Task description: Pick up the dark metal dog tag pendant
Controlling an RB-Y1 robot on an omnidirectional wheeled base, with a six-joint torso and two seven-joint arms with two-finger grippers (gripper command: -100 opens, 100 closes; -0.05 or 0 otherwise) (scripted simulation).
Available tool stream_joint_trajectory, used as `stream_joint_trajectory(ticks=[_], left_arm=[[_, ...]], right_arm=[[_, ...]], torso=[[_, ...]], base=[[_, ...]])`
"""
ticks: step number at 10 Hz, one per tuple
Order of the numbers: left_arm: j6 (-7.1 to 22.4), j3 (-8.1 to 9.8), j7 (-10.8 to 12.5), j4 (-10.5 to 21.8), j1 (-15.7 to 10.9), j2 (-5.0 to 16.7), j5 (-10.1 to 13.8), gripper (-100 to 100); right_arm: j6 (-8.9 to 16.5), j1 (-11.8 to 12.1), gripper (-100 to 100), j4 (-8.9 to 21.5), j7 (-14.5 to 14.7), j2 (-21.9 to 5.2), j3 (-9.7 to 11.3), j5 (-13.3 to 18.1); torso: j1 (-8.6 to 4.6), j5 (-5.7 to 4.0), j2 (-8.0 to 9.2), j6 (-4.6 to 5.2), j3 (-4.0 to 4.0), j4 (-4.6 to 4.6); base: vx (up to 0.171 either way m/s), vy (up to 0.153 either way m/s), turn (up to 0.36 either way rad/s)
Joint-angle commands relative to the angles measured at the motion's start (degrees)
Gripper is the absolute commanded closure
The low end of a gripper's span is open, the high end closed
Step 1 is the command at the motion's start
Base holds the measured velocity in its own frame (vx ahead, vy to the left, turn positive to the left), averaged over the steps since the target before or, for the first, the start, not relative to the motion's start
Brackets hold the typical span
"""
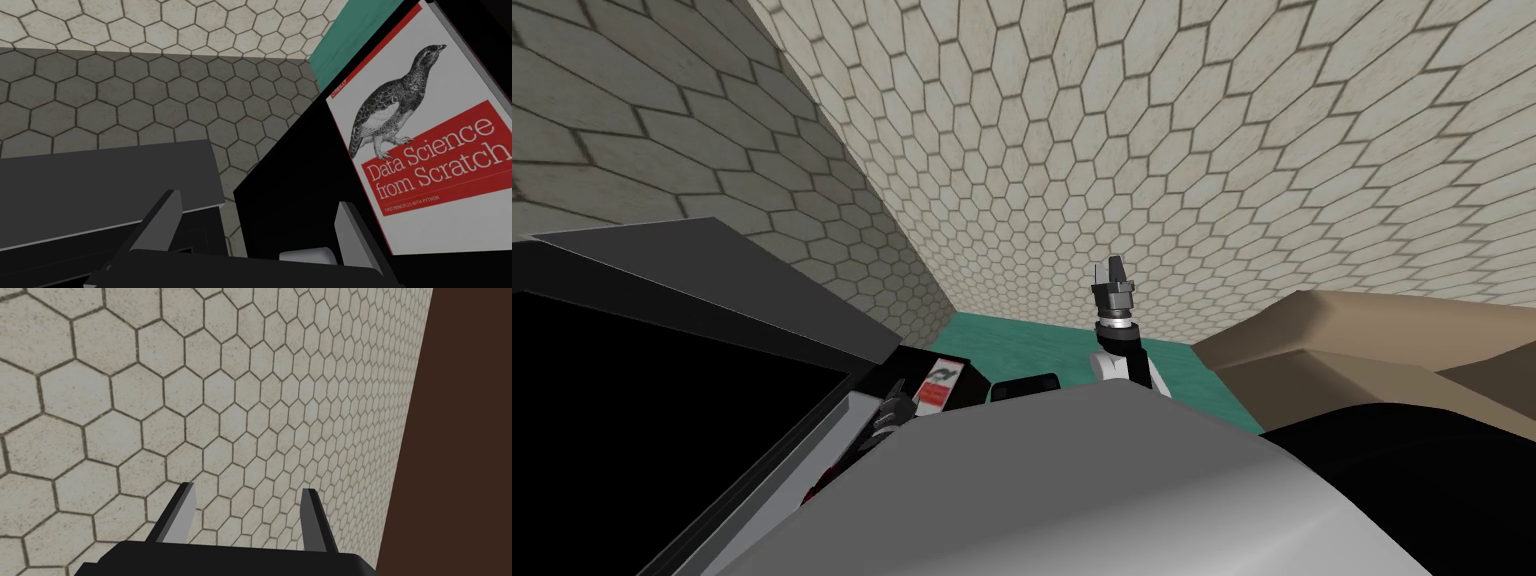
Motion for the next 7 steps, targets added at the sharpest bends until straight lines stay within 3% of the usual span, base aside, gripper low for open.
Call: stream_joint_trajectory(ticks=[1,2,3,4,7], left_arm=[[2.9,0.52,0.3,2.9,0.8,0.4,2.8,-100],[3.4,0.52,0.3,2.9,0.8,0.4,2.8,-100],[5.0,0.81,0.6,4.6,1.6,0.9,4.7,-100],[5.3,0.81,0.6,4.6,1.6,0.9,4.7,-100],[9.0,1.27,1.2,8.0,3.2,1.6,8.6,-100]], right_arm=[[0.0,0.0,0,0.0,0.0,0.0,0.0,0.0],[0.0,0.0,0,0.0,0.0,0.0,0.0,0.0],[0.0,0.0,0,0.0,0.0,0.0,0.0,0.0],[0.0,0.0,0,0.0,0.0,0.0,0.0,0.0],[0.0,0.0,0,0.0,0.0,0.0,0.0,0.0]], torso=[[0.00,0.00,0.00,0.00,0.00,0.00],[0.00,0.00,-0.10,0.00,-0.05,-0.02],[0.01,0.00,-0.06,-0.01,-0.04,-0.02],[0.03,0.01,-0.06,0.01,-0.03,-0.01],[0.05,0.01,0.02,-0.01,0.01,0.00]], base=[[0.095,-0.006,-0.160],[0.070,0.001,-0.042],[0.067,0.004,-0.083],[0.052,0.007,-0.054],[0.054,0.013,-0.088]])
